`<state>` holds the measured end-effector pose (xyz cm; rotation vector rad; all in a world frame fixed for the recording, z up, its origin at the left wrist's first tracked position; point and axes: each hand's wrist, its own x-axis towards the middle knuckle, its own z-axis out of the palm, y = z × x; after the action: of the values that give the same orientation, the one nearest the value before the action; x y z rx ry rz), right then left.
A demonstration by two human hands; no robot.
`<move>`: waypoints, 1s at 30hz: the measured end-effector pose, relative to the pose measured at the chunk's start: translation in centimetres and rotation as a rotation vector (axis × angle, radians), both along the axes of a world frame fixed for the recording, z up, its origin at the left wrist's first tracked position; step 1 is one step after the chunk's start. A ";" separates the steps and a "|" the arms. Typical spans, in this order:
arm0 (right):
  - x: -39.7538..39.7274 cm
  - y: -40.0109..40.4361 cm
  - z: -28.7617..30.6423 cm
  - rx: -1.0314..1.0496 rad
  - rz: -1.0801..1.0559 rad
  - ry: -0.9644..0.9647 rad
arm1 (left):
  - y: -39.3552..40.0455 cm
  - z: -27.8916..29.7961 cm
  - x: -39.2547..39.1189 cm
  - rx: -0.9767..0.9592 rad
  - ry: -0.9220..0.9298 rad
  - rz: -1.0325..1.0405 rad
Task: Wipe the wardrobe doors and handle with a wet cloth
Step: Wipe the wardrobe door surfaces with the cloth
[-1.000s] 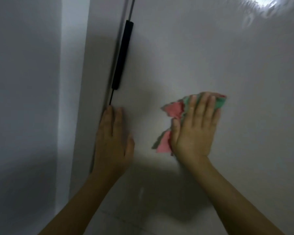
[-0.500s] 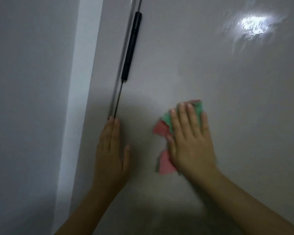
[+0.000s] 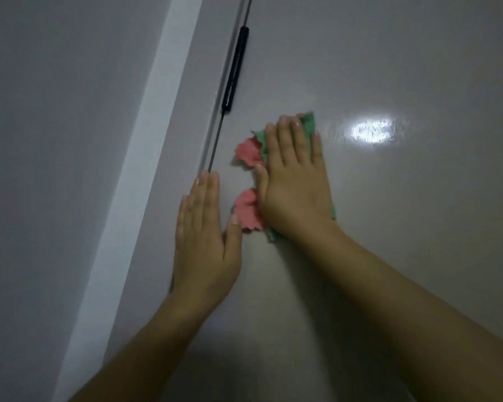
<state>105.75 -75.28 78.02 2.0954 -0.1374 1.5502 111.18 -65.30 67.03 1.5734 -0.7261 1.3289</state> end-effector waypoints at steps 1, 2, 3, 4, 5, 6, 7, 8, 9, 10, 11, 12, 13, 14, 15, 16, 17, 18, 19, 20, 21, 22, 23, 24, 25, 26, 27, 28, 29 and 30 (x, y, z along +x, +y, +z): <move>0.4 0.4 -0.7 -0.032 0.019 -0.006 | 0.0 -0.8 0.1 -0.017 -0.015 0.004; 0.0 0.0 -1.8 -0.078 0.045 0.010 | 0.0 -1.6 0.1 -0.015 -0.028 0.009; -0.5 -1.1 -2.8 -0.122 0.030 0.059 | -0.1 -2.1 0.3 0.001 -0.011 0.017; -2.0 -3.0 -4.7 -0.200 0.011 0.081 | -0.2 -3.1 0.0 0.000 -0.018 0.036; -3.8 -5.4 -7.2 -0.245 -0.013 0.080 | -0.4 -4.3 -0.2 0.014 -0.029 0.056; -5.5 -7.8 -8.5 -0.228 0.006 0.068 | -0.4 -4.5 -0.1 0.023 -0.015 0.061; -7.6 -10.3 -10.2 -0.195 0.005 0.039 | -0.5 -5.3 -0.2 0.030 -0.018 0.065; -9.6 -12.7 -11.5 -0.147 -0.006 0.004 | -0.6 -6.2 -0.1 0.040 -0.031 0.074; -11.4 -14.5 -12.4 -0.069 -0.019 -0.005 | -0.6 -6.8 0.1 0.053 -0.040 0.074; -12.7 -15.7 -12.6 0.011 -0.030 0.011 | -0.5 -7.2 0.6 0.072 -0.055 0.087; -13.4 -16.2 -12.3 0.066 -0.047 -0.014 | -0.8 -7.6 1.0 0.081 -0.081 0.109; -12.9 -16.4 -11.3 0.107 -0.056 -0.088 | -1.1 -7.9 1.6 0.075 -0.105 0.147; -11.9 -15.4 -9.2 0.146 -0.060 -0.189 | -1.2 -7.6 1.9 0.046 -0.130 0.181; -10.5 -14.1 -7.3 0.188 -0.068 -0.260 | -1.4 -7.6 2.0 0.026 -0.137 0.194; -8.9 -12.3 -5.5 0.205 -0.081 -0.308 | -1.4 -7.5 1.9 0.013 -0.145 0.192; -6.9 -10.2 -3.9 0.182 -0.078 -0.328 | -1.5 -7.3 2.0 -0.004 -0.161 0.184; -4.9 -7.6 -3.3 0.153 -0.070 -0.306 | -1.5 -7.3 2.0 -0.004 -0.176 0.178; -3.0 -5.3 -3.7 0.115 -0.044 -0.278 | -1.4 -7.4 2.1 0.012 -0.183 0.179; -1.6 -3.5 -4.5 0.038 -0.016 -0.217 | -1.4 -7.4 2.2 0.021 -0.190 0.187; -0.9 -2.7 -5.5 -0.064 0.011 -0.141 | -1.4 -7.5 2.3 0.013 -0.196 0.198; -0.9 -2.6 -6.6 -0.159 0.043 -0.067 | -1.4 -7.5 2.4 0.004 -0.207 0.200; -1.5 -3.6 -7.3 -0.251 0.054 -0.006 | -1.5 -7.6 2.4 -0.009 -0.218 0.193; -2.5 -4.5 -7.6 -0.313 0.059 0.045 | -1.5 -7.6 2.4 -0.029 -0.227 0.177; -3.2 -5.7 -7.2 -0.335 0.058 0.068 | -1.6 -7.6 2.4 -0.050 -0.236 0.147; -3.5 -5.9 -6.2 -0.323 0.042 0.073 | -1.3 -7.7 2.5 -0.079 -0.252 0.107; -3.6 -6.0 -5.0 -0.265 0.024 0.046 | -1.3 -7.8 2.5 -0.093 -0.278 0.056; -3.1 -5.4 -3.9 -0.187 0.012 0.000 | -1.2 -7.9 2.5 -0.108 -0.309 0.005; -2.3 -4.5 -3.5 -0.119 0.007 -0.051 | -1.1 -8.0 2.4 -0.119 -0.332 -0.047; -1.5 -3.2 -3.9 -0.072 0.005 -0.092 | -1.0 -8.2 2.3 -0.128 -0.343 -0.091; -0.8 -2.4 -4.9 -0.061 0.022 -0.106 | -1.1 -8.2 2.2 -0.135 -0.345 -0.126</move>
<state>104.93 -77.72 73.13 1.9751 -0.1037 1.6579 113.37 -66.37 58.80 1.1850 -0.9093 1.5392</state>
